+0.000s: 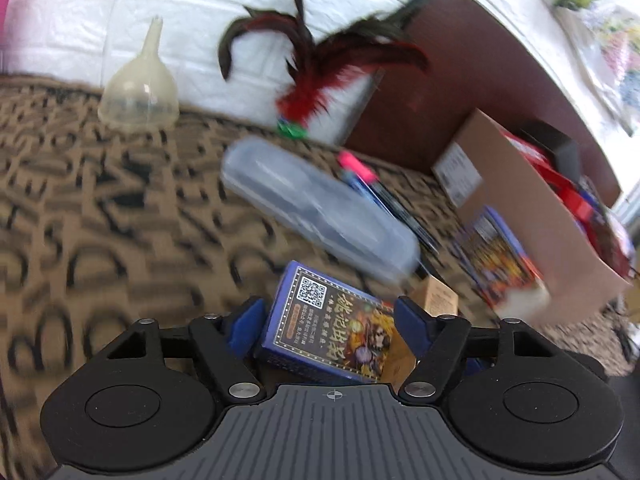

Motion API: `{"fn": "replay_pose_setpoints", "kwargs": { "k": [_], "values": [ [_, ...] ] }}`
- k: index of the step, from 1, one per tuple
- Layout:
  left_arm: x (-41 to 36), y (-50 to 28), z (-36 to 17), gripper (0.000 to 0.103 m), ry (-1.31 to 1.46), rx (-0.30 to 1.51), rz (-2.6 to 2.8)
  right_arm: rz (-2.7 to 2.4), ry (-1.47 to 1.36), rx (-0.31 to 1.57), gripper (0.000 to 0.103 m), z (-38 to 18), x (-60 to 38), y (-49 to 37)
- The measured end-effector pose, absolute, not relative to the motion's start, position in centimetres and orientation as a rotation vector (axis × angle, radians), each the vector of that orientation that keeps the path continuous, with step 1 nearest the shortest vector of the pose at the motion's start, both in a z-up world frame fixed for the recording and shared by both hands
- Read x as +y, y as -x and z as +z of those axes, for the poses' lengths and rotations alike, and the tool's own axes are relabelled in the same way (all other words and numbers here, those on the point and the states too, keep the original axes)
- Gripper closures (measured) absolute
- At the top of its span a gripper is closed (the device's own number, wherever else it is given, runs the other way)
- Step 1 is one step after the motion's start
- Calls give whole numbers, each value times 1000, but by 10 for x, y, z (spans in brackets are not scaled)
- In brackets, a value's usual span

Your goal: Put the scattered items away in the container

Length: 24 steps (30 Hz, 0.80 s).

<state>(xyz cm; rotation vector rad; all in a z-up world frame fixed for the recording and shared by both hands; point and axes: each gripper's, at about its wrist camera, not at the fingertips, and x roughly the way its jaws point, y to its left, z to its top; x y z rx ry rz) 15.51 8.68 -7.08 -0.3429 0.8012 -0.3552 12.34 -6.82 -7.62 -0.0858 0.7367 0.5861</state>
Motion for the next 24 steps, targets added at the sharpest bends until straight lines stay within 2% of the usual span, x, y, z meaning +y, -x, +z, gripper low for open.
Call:
{"fn": "replay_pose_setpoints", "kwargs": {
  "k": [11,19,22,24],
  "values": [
    [39,-33,-76,22,360,869,-440,577,80,798,30,-73,-134,-12],
    [38,-9,-69,23,377,890,-382,479,17,758,31,-62,-173,21],
    [34,-5,-67,23,361,896,-371,453,19,742,43,-58,-176,23],
    [30,-2,-66,19,355,899,-367,443,29,747,56,-60,-177,22]
  ]
}}
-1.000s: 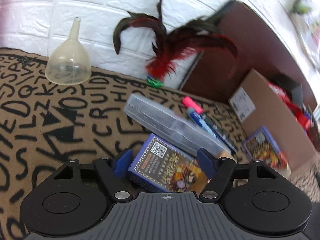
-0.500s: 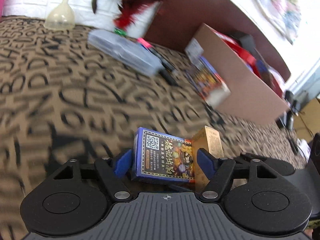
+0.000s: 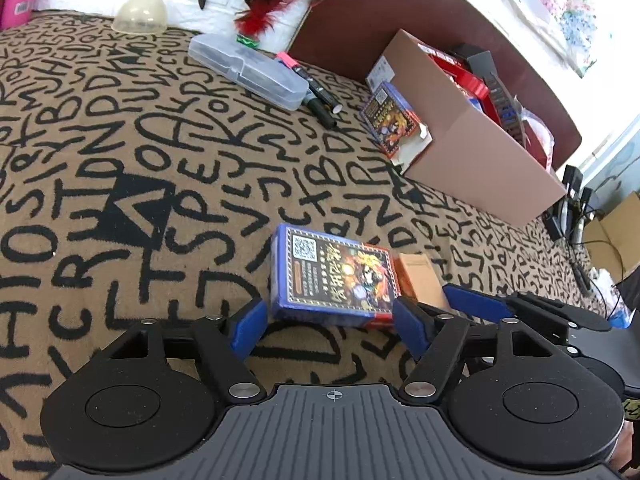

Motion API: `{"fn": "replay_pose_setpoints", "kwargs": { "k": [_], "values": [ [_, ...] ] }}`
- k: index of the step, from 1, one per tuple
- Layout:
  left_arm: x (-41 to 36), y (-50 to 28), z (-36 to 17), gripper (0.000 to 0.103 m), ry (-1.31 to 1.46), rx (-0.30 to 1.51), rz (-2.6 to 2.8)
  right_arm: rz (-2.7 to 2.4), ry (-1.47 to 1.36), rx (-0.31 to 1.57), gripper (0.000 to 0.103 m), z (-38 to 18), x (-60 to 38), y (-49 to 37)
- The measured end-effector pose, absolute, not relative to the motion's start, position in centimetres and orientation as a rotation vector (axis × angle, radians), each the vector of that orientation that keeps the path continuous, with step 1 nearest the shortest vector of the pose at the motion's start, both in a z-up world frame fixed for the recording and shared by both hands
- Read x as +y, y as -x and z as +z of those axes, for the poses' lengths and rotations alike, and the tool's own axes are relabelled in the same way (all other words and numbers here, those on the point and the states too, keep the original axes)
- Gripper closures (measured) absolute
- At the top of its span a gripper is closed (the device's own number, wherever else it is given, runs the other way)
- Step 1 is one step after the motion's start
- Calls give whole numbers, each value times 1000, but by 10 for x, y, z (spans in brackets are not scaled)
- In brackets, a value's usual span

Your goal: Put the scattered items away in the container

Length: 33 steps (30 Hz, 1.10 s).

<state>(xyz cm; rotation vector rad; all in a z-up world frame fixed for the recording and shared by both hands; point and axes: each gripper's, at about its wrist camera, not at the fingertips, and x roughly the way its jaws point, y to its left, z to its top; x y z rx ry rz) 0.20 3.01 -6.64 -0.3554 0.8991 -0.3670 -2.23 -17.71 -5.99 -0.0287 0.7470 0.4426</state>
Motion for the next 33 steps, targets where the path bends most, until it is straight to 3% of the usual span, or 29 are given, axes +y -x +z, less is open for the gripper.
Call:
{"fn": "replay_pose_setpoints", "kwargs": {
  "k": [11,15,22,33],
  "values": [
    [2,-1,-67,10,269,894,-328,345,41,764,59,-71,-194,23],
    [1,1,-66,10,281,917,-335,292,71,738,46,-68,-202,23],
    [0,13,-56,13,342,922,-390,354,123,693,46,-61,-189,28],
    [-1,-42,-73,13,371,902,-271,284,74,740,41,-71,-210,21]
  ]
}}
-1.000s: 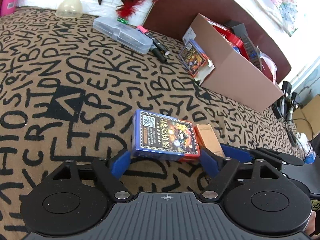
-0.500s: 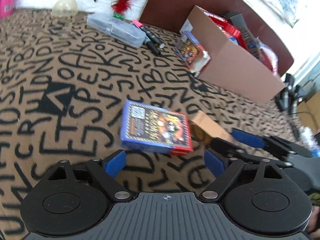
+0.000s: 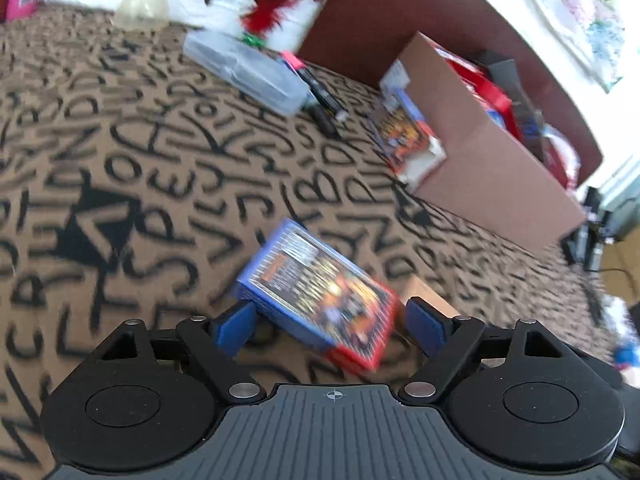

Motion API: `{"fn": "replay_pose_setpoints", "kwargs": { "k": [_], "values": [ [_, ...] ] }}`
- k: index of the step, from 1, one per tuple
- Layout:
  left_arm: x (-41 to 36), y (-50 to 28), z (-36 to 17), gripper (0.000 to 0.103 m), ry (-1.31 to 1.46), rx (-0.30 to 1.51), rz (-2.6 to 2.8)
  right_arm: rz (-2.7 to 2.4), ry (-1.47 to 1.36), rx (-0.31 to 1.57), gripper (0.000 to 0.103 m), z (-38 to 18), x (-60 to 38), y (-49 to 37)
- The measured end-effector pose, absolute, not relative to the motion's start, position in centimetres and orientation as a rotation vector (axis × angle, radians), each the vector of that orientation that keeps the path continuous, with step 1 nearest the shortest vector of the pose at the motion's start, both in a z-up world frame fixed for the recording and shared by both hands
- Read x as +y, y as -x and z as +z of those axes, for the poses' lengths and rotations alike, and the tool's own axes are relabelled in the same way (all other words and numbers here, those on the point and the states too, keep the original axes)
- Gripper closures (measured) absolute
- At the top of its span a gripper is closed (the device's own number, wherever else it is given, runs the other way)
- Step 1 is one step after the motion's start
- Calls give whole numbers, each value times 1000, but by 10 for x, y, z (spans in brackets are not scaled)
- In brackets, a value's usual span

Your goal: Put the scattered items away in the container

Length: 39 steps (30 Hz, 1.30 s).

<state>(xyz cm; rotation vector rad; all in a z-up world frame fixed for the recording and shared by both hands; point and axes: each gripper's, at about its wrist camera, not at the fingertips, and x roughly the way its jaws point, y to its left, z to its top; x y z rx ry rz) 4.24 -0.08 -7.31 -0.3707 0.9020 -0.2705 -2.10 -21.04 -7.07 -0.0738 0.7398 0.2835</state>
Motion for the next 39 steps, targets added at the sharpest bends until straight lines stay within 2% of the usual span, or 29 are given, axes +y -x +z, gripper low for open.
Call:
{"fn": "replay_pose_setpoints", "kwargs": {
  "k": [6,9,10,12,14,17,20,22,24,25,26,27,30,32,34,36,38,39],
  "values": [
    [-24,-83,-69,10,292,937,-226,267,58,744,40,-74,-216,17],
    [-43,-91,-72,9,164,935,-205,267,53,743,40,-74,-218,18],
    [-48,-89,-74,11,110,930,-205,266,49,743,40,-74,-219,18],
    [-56,-80,-77,20,5,900,-207,260,43,744,40,-74,-222,19],
    [-52,-69,-77,28,-12,882,-233,257,40,746,40,-74,-225,20],
    [-37,-58,-74,35,-17,895,-280,261,37,746,41,-75,-228,20],
    [-23,-50,-71,36,-45,915,-282,296,44,722,41,-72,-226,21],
    [-16,-46,-70,24,-37,924,-268,320,58,707,41,-69,-221,20],
    [-12,-42,-71,24,-29,924,-267,344,64,703,40,-69,-216,18],
    [-12,-40,-71,32,-36,922,-271,349,59,710,40,-71,-214,16],
    [-12,-37,-70,40,-49,919,-273,352,51,729,46,-73,-212,14],
    [-12,-34,-70,41,-59,916,-275,358,40,749,56,-74,-211,14],
    [-11,-29,-69,40,-73,917,-283,433,58,773,67,-73,-203,23],
    [-12,-30,-70,28,-74,915,-285,465,97,774,67,-71,-197,29],
    [-14,-33,-71,28,-70,912,-278,460,114,760,63,-70,-194,28],
    [-16,-36,-72,29,-81,906,-275,441,109,753,56,-67,-191,25],
    [-18,-37,-73,40,-97,900,-270,446,109,741,56,-65,-188,21],
    [-19,-37,-73,41,-107,898,-269,450,116,738,56,-65,-186,18]
  ]
}}
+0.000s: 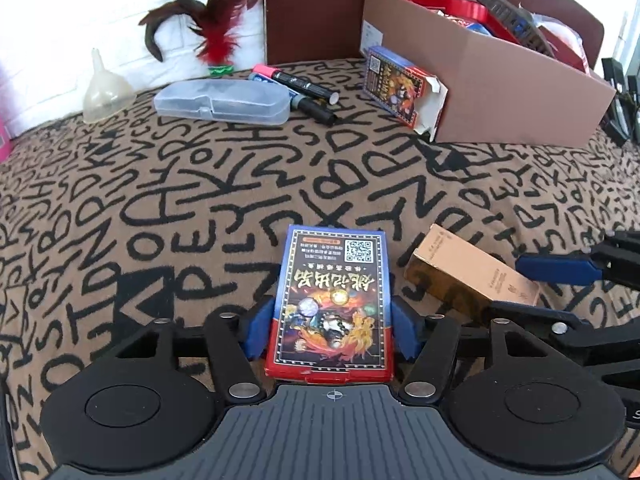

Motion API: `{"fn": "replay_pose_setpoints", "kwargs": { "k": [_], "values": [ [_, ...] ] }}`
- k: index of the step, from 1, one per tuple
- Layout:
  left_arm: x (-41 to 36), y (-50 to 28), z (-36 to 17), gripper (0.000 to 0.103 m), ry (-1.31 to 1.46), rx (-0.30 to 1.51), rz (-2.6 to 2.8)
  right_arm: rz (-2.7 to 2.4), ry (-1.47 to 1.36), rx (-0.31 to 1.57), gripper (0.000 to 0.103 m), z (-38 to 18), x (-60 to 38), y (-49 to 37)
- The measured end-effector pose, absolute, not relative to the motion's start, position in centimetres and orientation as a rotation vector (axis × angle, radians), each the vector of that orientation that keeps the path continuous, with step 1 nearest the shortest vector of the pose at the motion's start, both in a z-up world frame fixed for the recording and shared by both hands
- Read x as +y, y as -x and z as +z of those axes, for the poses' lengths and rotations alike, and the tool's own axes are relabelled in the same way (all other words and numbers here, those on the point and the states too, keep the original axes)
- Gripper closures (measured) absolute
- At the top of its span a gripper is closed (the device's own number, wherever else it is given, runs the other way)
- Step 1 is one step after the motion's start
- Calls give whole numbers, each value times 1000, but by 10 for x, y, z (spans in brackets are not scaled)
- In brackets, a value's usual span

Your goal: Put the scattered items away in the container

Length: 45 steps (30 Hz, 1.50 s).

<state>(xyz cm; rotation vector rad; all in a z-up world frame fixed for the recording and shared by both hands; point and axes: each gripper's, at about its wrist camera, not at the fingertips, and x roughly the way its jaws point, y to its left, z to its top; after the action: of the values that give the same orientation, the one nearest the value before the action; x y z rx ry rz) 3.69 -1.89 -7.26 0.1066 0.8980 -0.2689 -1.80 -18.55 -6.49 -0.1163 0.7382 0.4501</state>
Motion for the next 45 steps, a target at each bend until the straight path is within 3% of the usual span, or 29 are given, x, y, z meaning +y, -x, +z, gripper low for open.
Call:
{"fn": "replay_pose_setpoints", "kwargs": {
  "k": [3,5,6,8,10,21,22,23,24,28,31,33,35,40,45],
  "values": [
    [-19,-36,-73,40,-112,892,-270,445,157,746,58,-68,-175,10],
    [-20,-36,-74,30,-106,885,-272,445,157,765,59,-73,-171,4],
    [-21,-37,-75,30,-103,880,-269,446,152,771,59,-76,-169,2],
    [-23,-39,-76,31,-112,873,-261,443,150,764,61,-81,-165,-1],
    [-25,-41,-76,41,-119,872,-251,445,153,757,66,-82,-163,-1],
    [-40,-32,-47,43,23,843,-335,413,-19,691,69,-49,-205,11],
    [-45,-32,-39,43,24,822,-351,407,-23,671,79,-42,-209,12],
    [-49,-32,-31,43,29,802,-370,401,-32,651,102,-35,-214,12],
    [-53,-33,-23,43,34,786,-390,396,-51,631,103,-28,-221,12],
    [-72,-37,-7,42,-10,742,-414,376,-41,611,103,-13,-240,6],
    [-75,-36,-13,42,-39,750,-390,371,-25,636,93,-18,-248,10],
    [-73,-37,-24,42,-44,782,-367,387,-38,645,58,-26,-250,16],
    [-67,-36,-35,42,-54,815,-349,398,-14,665,50,-36,-245,19],
    [-51,-34,-57,42,-51,881,-310,460,50,739,55,-57,-223,20],
    [-53,-34,-76,40,-106,889,-308,436,140,796,68,-77,-209,16]
  ]
}}
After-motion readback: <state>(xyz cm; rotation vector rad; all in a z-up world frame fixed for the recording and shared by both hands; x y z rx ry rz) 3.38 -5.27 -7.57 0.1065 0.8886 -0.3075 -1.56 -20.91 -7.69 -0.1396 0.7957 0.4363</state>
